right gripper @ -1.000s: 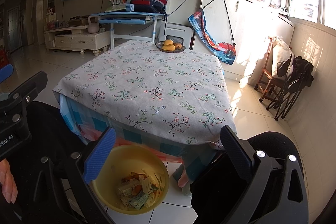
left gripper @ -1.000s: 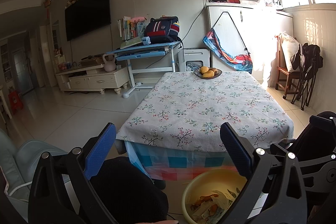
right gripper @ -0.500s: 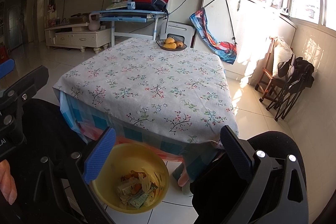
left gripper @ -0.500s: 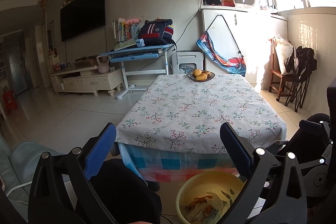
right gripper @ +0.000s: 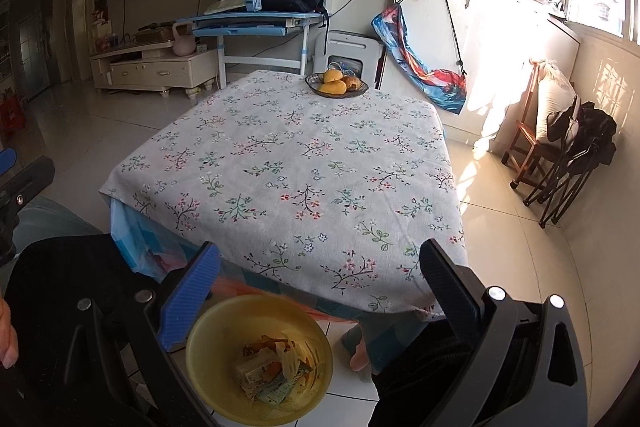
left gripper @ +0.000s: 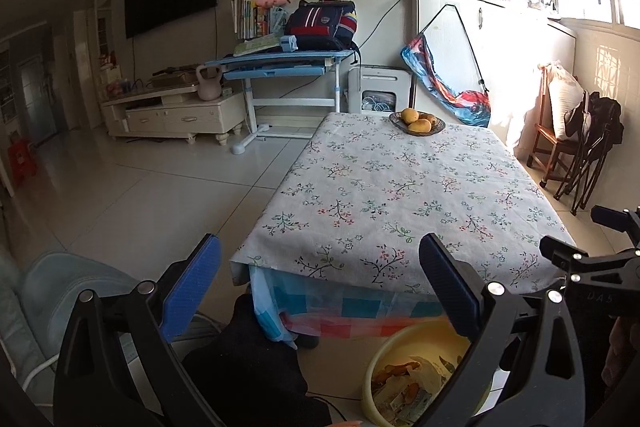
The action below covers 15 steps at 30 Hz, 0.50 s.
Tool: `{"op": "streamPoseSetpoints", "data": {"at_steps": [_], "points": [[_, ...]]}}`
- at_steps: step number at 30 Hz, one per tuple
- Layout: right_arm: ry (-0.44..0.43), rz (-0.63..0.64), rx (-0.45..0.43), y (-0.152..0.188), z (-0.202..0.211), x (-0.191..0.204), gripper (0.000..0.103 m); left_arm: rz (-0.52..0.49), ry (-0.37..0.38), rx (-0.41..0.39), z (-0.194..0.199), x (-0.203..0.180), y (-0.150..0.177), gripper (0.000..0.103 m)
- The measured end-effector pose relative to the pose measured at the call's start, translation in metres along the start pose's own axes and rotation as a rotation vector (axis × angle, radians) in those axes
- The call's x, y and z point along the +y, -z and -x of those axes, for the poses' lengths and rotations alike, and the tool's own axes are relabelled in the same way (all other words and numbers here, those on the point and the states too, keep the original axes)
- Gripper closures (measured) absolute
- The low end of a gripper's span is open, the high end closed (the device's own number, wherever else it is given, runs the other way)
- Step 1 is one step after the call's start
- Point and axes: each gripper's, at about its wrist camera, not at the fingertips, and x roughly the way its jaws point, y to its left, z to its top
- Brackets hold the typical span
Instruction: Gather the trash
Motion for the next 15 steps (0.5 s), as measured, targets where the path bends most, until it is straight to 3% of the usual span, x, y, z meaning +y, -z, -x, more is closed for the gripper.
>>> {"op": "streamPoseSetpoints", "data": {"at_steps": [15], "points": [[0.043, -0.028, 0.250, -0.077, -0.188, -0.044, 0.008, 0.014, -0.003, 0.163, -0.110, -0.016, 0.004, 0.007]]}}
